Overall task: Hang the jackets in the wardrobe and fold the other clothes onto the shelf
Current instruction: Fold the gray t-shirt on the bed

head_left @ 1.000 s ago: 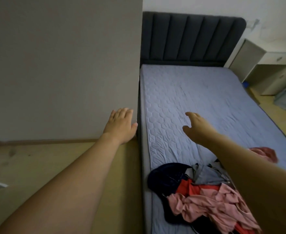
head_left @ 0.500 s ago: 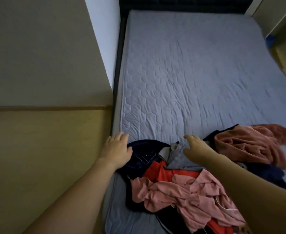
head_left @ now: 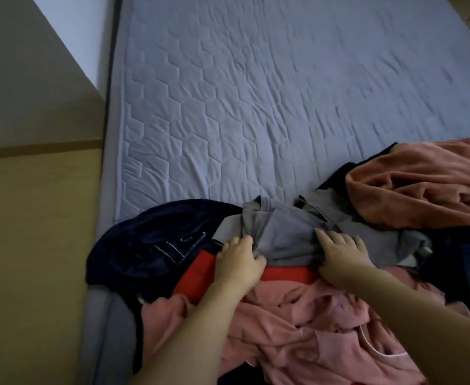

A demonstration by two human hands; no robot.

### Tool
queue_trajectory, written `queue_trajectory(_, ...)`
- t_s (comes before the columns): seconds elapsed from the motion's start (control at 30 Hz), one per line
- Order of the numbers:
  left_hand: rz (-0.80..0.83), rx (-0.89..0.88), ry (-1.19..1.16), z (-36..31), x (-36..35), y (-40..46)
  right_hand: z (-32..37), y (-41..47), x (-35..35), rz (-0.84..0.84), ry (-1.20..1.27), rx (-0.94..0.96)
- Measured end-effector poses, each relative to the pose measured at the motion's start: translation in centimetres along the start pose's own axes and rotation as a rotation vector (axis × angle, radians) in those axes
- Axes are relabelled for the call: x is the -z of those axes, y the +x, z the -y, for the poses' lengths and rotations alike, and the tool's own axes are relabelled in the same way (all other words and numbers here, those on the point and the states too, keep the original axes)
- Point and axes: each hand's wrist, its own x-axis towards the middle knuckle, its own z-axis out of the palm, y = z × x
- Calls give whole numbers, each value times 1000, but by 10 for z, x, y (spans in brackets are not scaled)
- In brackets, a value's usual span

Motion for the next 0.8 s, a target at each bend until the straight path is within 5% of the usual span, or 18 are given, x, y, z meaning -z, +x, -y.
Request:
queue_trajectory(0.23, -81, -195, -727, -22, 67, -58, 15, -25, 15, -215, -30, 14)
queue_trajectory(0.4, -602, 222, -1130, 29, 149, -69, 50, -34, 62, -338, 19, 172)
queue_trajectory(0.47, -654, 405, -1095, 60, 163, -76, 73, -35, 86, -334, 149, 194)
queue_trajectory(0.57, -249, 494, -588, 96, 148, -100, 107, -50, 111, -443, 282, 420)
queue_trajectory(0.7, 900, 306, 399, 114, 105, -125, 101, -90, 88, -547, 14, 993)
queue_trajectory(0.73, 969, 282, 545, 112, 98, -123, 87, -97, 76, -470, -75, 1015)
queue_trajectory(0.8, 665, 236, 496, 105, 93, -108, 54, -105, 56, -182, -76, 871)
